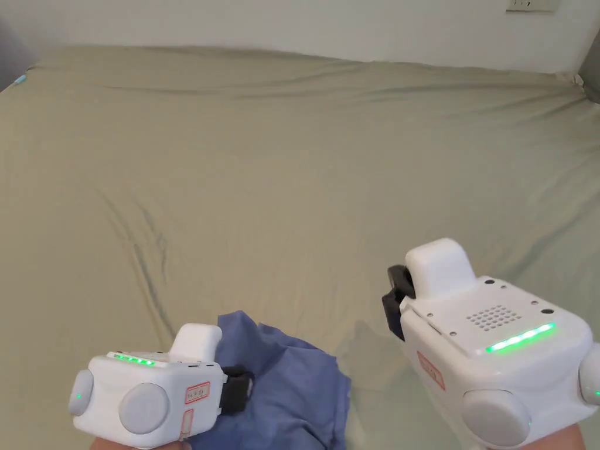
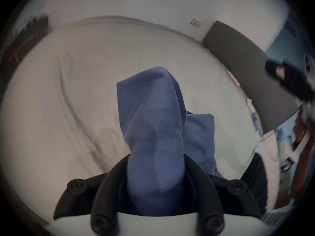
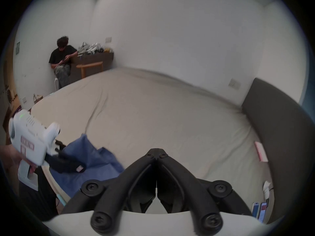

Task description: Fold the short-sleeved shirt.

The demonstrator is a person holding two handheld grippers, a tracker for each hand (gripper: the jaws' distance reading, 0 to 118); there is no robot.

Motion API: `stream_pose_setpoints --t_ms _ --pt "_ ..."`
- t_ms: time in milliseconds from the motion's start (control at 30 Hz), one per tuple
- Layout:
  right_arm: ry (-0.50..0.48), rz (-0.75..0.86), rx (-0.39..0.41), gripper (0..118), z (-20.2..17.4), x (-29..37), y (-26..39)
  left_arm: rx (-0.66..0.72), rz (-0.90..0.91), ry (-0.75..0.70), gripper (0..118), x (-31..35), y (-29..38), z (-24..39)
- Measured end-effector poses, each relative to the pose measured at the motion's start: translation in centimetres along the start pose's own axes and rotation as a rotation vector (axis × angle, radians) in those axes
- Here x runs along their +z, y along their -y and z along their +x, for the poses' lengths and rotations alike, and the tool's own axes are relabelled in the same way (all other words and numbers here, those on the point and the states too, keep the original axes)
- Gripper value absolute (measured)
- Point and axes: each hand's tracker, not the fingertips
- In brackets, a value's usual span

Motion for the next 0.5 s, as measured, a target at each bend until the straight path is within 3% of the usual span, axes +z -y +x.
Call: stream_pose_setpoints --t_ms 267,500 --pt "0.045 0.122 -0.002 2 -2.5 2.9 -1.7 -0.023 -0.028 -0.301 29 -0.7 1.8 -4.0" --pt "0.046 0.152 -0.001 2 -4.2 3.3 -2.4 -0.071 -0.018 -0.446 29 -0.6 3.7 -8.2"
